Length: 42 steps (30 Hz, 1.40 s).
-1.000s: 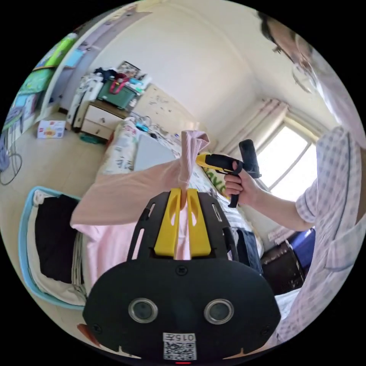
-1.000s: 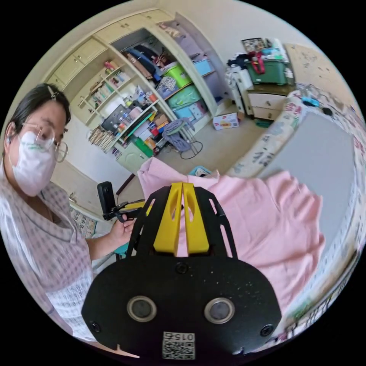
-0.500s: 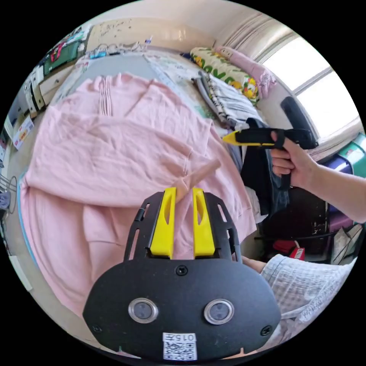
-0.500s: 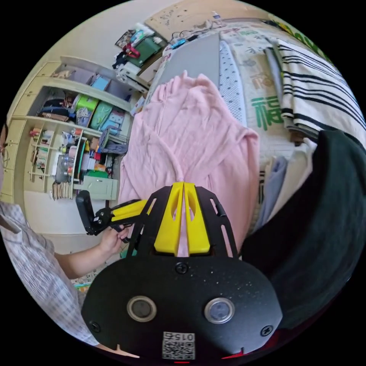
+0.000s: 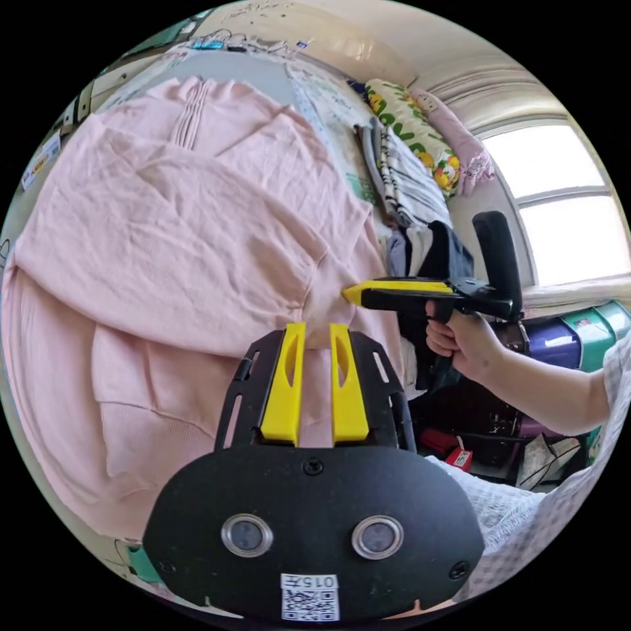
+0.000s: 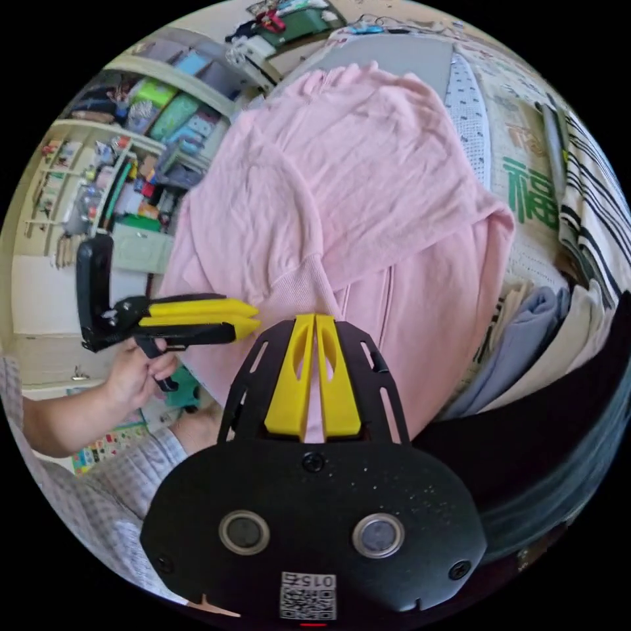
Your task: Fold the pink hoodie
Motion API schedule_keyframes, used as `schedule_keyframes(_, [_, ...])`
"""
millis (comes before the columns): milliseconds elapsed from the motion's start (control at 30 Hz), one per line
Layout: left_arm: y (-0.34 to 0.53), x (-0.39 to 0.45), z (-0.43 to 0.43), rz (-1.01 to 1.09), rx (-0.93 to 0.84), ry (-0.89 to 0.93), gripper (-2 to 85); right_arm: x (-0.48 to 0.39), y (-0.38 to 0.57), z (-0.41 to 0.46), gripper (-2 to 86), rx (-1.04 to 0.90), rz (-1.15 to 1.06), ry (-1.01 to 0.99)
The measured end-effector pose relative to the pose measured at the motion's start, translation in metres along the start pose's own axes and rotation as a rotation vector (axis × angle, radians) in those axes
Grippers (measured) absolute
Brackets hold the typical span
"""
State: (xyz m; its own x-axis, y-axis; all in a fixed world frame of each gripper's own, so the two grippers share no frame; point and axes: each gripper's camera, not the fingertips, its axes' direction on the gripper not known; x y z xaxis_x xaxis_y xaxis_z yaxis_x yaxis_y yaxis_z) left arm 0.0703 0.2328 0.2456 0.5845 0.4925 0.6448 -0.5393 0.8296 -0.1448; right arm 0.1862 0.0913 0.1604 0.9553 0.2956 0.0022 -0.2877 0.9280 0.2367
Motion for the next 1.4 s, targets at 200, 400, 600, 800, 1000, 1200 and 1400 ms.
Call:
schedule_keyframes(200, [-0.033,-0.003,0.004,0.097,-0.138,0.085,3.5,0.005,-0.008,0.003,-1.0,-0.129,-0.107,0.046])
schedule_keyframes(400, [-0.093,-0.054,-0.062,0.026,-0.011,0.053,7.6,0.064,-0.056,-0.075,-0.3,0.054,-0.040,0.123])
schedule_keyframes(600, [-0.201,-0.128,-0.138,0.002,0.206,-0.206,11.1,0.143,-0.173,-0.118,6.5,0.265,0.050,0.021])
schedule_keyframes(800, [-0.317,-0.194,-0.137,-0.025,0.166,-0.168,13.4,0.179,-0.293,-0.089,8.5,0.260,0.072,-0.014])
schedule_keyframes(1000, [-0.378,-0.215,-0.119,0.000,0.154,-0.167,13.8,0.191,-0.345,-0.043,9.9,0.136,0.094,-0.053])
schedule_keyframes(1200, [-0.399,-0.222,-0.108,0.007,0.126,-0.226,7.3,0.190,-0.345,-0.035,7.1,0.135,0.141,-0.052])
schedule_keyframes(1400, [-0.385,-0.222,-0.137,0.046,0.229,-0.117,0.8,0.162,-0.312,-0.077,4.9,0.194,0.048,-0.104])
